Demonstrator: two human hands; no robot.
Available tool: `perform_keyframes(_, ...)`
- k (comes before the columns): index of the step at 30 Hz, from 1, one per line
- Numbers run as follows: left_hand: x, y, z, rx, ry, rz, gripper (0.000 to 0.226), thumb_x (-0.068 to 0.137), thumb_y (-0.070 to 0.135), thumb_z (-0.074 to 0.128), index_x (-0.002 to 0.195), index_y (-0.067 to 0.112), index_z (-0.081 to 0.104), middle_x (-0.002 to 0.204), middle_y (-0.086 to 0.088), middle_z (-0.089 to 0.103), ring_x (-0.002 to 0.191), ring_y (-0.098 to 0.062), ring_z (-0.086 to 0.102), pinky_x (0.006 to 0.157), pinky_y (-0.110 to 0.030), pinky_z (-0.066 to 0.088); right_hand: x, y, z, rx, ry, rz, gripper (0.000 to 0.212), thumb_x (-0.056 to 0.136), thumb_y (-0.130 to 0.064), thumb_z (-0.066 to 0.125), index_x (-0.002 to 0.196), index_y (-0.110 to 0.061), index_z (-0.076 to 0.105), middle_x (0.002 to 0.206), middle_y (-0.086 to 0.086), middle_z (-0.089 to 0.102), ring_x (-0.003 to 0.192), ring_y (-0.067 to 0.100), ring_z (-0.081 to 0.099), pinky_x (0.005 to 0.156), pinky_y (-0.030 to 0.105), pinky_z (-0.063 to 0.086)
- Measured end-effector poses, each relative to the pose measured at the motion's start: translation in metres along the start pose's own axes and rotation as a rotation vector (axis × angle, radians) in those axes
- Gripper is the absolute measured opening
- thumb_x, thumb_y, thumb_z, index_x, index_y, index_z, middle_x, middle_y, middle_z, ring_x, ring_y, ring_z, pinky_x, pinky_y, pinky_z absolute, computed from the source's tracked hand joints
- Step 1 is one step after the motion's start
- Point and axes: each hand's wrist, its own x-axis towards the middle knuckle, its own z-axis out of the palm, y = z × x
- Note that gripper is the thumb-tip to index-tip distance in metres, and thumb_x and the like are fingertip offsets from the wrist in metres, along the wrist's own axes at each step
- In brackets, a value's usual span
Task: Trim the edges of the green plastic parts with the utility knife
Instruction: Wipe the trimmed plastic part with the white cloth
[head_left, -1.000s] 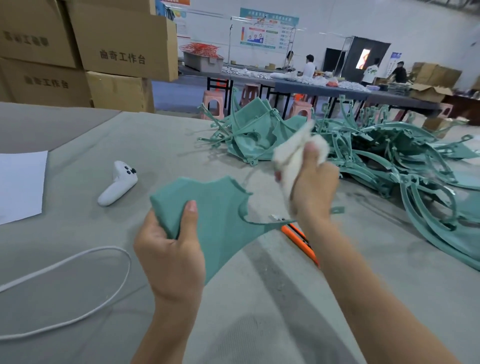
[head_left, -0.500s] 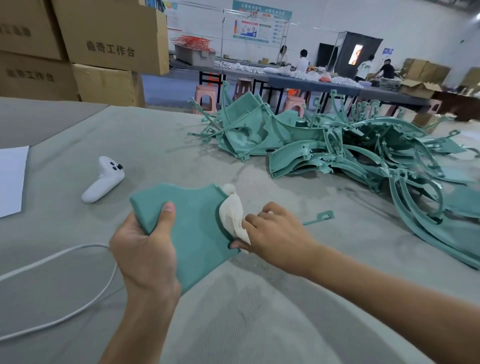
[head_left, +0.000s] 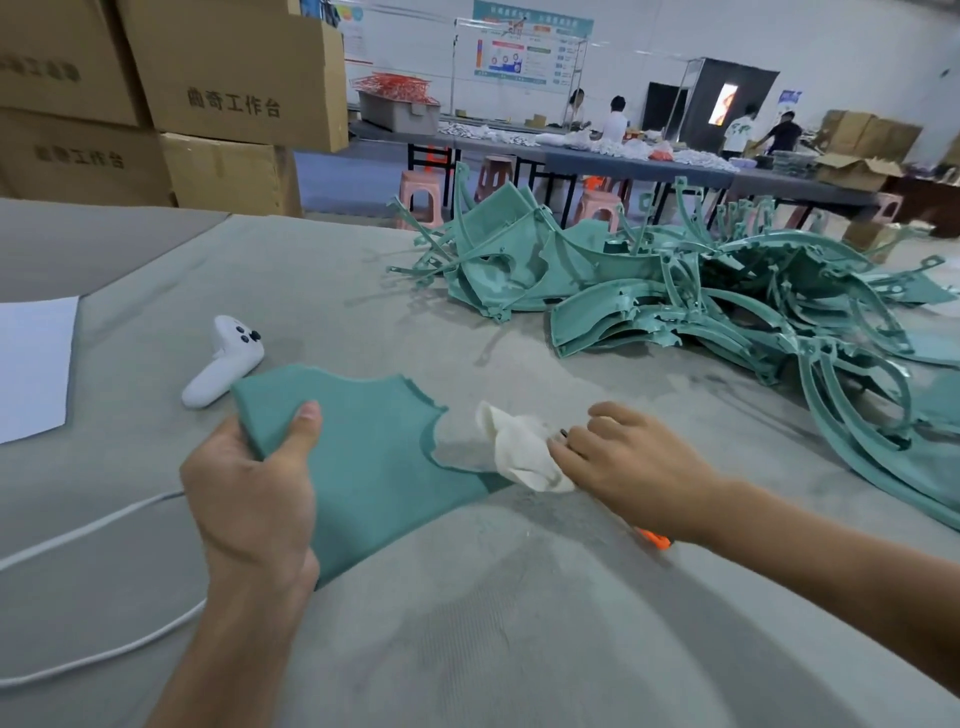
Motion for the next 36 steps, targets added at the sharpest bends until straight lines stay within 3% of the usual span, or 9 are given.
perform_keyframes(7, -0.002, -0.002, 0.004, -0.119, 0.055, -0.098, 0.004, 0.071, 0.026, 0.073, 0.071, 0.029, 0.076, 0.069, 0.009, 0.071, 0.076, -0.026, 0.066, 0.081, -0.058, 0.055, 0.013, -0.019, 0.0, 0.047, -0.067, 0.065, 0.02, 0.063, -0.001, 0.076, 0.07, -0.013, 0.061, 0.055, 0.002, 0.057, 0.044, 0.022, 0.056, 0.076, 0.034, 0.056)
perform_keyframes(13, -0.014, -0.001, 0.012, -0.09, -0.006, -0.143, 0.013, 0.075, 0.016, 0.074, 0.069, 0.028, 0.076, 0.072, 0.005, 0.073, 0.078, -0.027, 0.066, 0.083, -0.057, 0.055, 0.035, -0.053, -0.006, 0.149, 0.012, 0.01, 0.024, 0.065, 0.003, 0.039, 0.069, -0.017, 0.052, 0.05, -0.002, 0.046, 0.037, 0.02, 0.047, 0.079, 0.031, 0.054)
perform_keyframes(15, 0.002, 0.002, -0.001, -0.004, -0.009, -0.076, 0.004, 0.069, 0.029, 0.075, 0.072, 0.029, 0.075, 0.078, -0.001, 0.073, 0.078, -0.029, 0.067, 0.08, -0.059, 0.055, 0.027, -0.043, -0.006, 0.072, -0.076, -0.068, 0.021, 0.069, 0.001, 0.05, 0.074, -0.019, 0.055, 0.052, -0.004, 0.05, 0.04, 0.019, 0.052, 0.081, 0.032, 0.054)
perform_keyframes(18, 0.021, 0.005, -0.014, 0.044, -0.053, -0.046, 0.031, 0.061, 0.046, 0.074, 0.087, 0.029, 0.073, 0.093, -0.013, 0.072, 0.089, -0.042, 0.068, 0.076, -0.065, 0.053, 0.016, -0.017, -0.008, 0.06, -0.174, -0.118, 0.017, 0.07, -0.007, 0.069, 0.077, -0.02, 0.06, 0.059, -0.004, 0.056, 0.051, 0.02, 0.058, 0.063, 0.03, 0.053)
perform_keyframes(22, 0.026, 0.019, -0.013, 0.102, -0.108, 0.034, 0.044, 0.062, 0.052, 0.07, 0.097, 0.025, 0.07, 0.094, -0.003, 0.073, 0.089, -0.033, 0.07, 0.077, -0.054, 0.057, 0.018, -0.005, -0.012, 0.142, -0.177, -0.058, 0.017, 0.086, -0.004, 0.055, 0.097, -0.015, 0.06, 0.08, 0.002, 0.062, 0.071, 0.026, 0.061, 0.065, 0.036, 0.051)
perform_keyframes(25, 0.031, 0.029, -0.011, 0.091, -0.124, 0.02, 0.051, 0.066, 0.048, 0.071, 0.107, 0.017, 0.068, 0.096, 0.004, 0.074, 0.089, -0.023, 0.071, 0.078, -0.046, 0.059, 0.012, 0.008, -0.022, 0.583, 0.147, 0.27, 0.01, 0.09, -0.007, 0.052, 0.096, -0.006, 0.06, 0.077, 0.003, 0.063, 0.068, 0.024, 0.061, 0.059, 0.032, 0.046)
perform_keyframes(29, 0.021, 0.03, -0.006, -0.01, -0.047, -0.06, 0.005, 0.079, 0.023, 0.072, 0.08, 0.019, 0.07, 0.093, -0.01, 0.073, 0.087, -0.033, 0.07, 0.08, -0.057, 0.056, 0.012, 0.016, -0.034, 0.85, 0.811, 0.745, 0.007, 0.094, -0.009, 0.045, 0.09, -0.01, 0.05, 0.069, -0.027, 0.052, 0.064, -0.02, 0.055, 0.055, 0.007, 0.036)
perform_keyframes(32, 0.013, 0.028, -0.006, -0.067, 0.02, -0.151, 0.013, 0.086, 0.011, 0.069, 0.075, 0.018, 0.067, 0.074, 0.005, 0.071, 0.068, -0.016, 0.067, 0.076, -0.04, 0.058, 0.004, 0.032, -0.032, 0.932, 1.07, 0.967, 0.01, 0.094, -0.003, 0.041, 0.092, -0.007, 0.05, 0.071, -0.024, 0.059, 0.061, -0.012, 0.057, 0.055, 0.015, 0.045)
perform_keyframes(36, 0.012, 0.021, -0.012, -0.166, -0.014, -0.495, 0.008, 0.089, 0.016, 0.065, 0.095, 0.016, 0.069, 0.095, -0.003, 0.073, 0.074, -0.016, 0.072, 0.078, -0.042, 0.056, -0.025, 0.051, -0.012, 1.103, 1.124, 1.243, 0.012, 0.097, -0.021, 0.043, 0.096, -0.014, 0.052, 0.076, 0.003, 0.056, 0.044, 0.005, 0.052, 0.041, 0.022, 0.045)
